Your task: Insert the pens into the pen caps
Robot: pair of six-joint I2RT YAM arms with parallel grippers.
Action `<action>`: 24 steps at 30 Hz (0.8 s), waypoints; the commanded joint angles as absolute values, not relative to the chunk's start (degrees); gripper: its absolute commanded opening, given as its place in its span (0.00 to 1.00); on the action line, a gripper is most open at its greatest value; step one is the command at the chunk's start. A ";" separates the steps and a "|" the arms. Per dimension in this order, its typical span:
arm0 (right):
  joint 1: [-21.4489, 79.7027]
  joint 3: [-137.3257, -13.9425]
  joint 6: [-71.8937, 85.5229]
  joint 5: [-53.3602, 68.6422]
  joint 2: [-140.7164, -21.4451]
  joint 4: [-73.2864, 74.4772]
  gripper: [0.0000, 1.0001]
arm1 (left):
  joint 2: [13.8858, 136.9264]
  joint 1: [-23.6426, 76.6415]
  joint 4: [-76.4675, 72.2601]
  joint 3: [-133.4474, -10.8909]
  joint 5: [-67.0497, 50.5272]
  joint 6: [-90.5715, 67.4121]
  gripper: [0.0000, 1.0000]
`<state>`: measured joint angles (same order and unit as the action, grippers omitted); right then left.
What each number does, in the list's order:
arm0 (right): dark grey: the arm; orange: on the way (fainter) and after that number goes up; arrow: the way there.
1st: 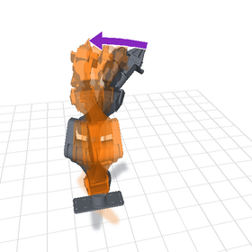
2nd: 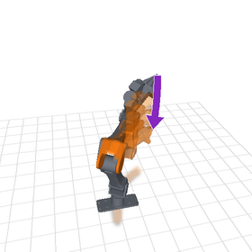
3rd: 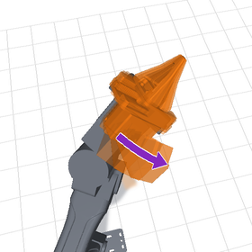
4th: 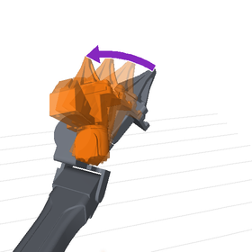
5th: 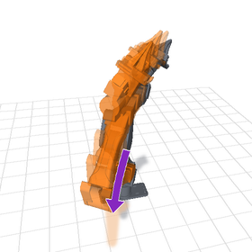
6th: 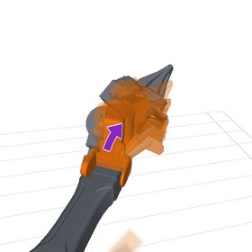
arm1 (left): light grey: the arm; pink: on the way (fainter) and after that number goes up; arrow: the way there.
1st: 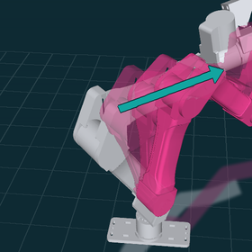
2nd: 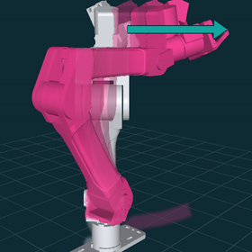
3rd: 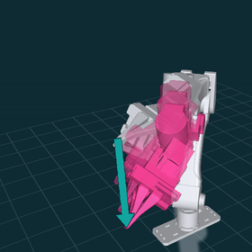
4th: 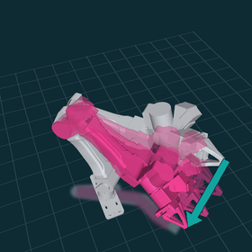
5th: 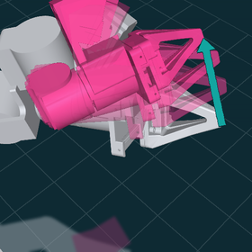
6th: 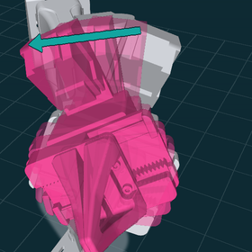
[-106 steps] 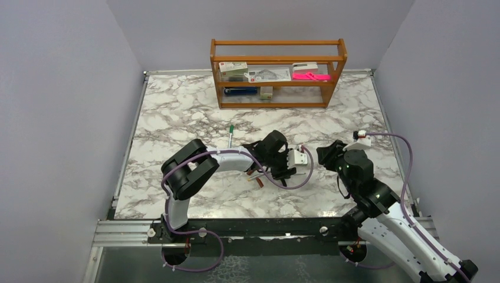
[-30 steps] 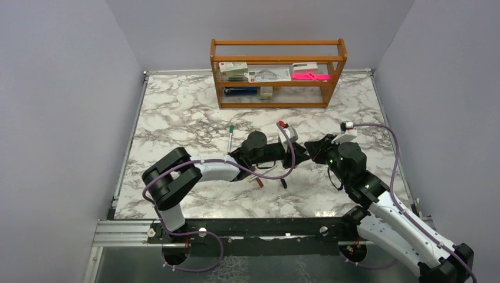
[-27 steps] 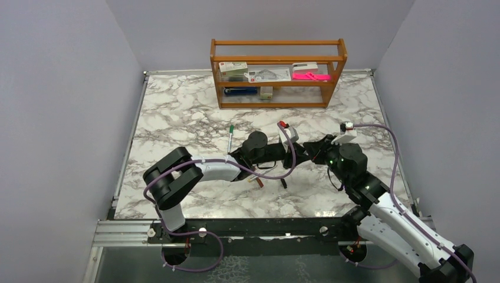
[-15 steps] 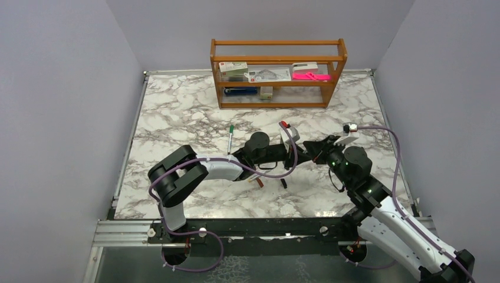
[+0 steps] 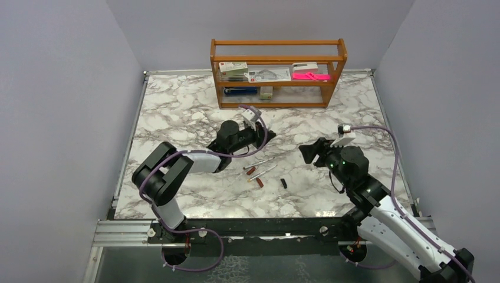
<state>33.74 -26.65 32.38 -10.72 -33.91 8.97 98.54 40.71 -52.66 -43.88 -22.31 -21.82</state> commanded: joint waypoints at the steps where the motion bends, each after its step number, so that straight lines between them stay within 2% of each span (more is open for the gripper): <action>1: 33.64 -25.45 29.47 -5.24 -42.31 10.96 0.60 | 92.29 37.55 -54.68 -38.42 -15.49 -24.14 0.00; 8: 35.74 -28.95 27.60 1.06 -55.77 12.48 0.61 | 89.64 36.32 -52.88 -36.23 -12.52 -21.27 0.00; 13: 39.72 -32.17 26.15 0.79 -63.60 14.21 0.60 | 88.50 35.81 -52.64 -35.35 -12.44 -19.60 0.00; 24: 47.43 -38.25 29.17 -6.26 -75.36 18.06 0.46 | 86.84 35.07 -51.66 -33.89 -10.44 -17.67 0.00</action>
<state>46.15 -36.16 27.35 -2.39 -73.36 15.59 89.65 35.57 -51.31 -34.57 -12.34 -19.11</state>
